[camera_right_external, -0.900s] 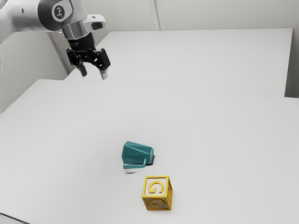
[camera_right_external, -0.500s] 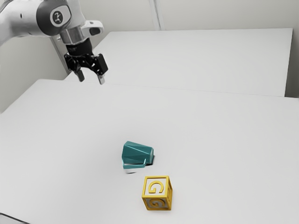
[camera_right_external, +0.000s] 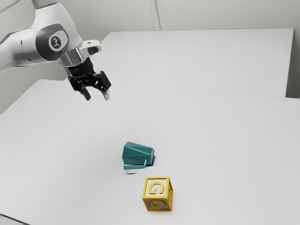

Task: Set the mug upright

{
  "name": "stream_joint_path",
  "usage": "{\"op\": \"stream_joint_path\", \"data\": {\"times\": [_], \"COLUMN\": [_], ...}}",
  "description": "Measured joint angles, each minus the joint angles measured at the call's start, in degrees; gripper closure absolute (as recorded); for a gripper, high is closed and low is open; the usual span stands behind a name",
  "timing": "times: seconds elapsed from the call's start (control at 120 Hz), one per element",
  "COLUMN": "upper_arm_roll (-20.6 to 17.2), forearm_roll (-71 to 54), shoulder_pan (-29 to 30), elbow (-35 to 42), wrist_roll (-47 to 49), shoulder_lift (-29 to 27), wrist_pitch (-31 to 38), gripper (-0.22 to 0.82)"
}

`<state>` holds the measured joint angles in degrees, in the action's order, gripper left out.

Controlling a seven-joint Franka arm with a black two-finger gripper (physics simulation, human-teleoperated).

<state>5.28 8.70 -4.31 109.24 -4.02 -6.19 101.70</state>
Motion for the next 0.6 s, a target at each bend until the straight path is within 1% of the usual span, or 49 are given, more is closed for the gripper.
{"op": "stream_joint_path", "data": {"times": [0.3, 0.5, 0.6], "upper_arm_roll": [2.83, 3.64, 3.81], "forearm_roll": [11.89, 21.85, 26.29], "shoulder_pan": [-0.35, -0.57, -0.67], "elbow": [10.34, 18.42, 20.80], "wrist_roll": [-5.43, -11.21, -14.55], "shoulder_lift": [-1.66, -2.61, -2.62], "wrist_pitch": [10.10, 16.88, 19.93], "gripper": [0.03, 0.03, 0.03]}}
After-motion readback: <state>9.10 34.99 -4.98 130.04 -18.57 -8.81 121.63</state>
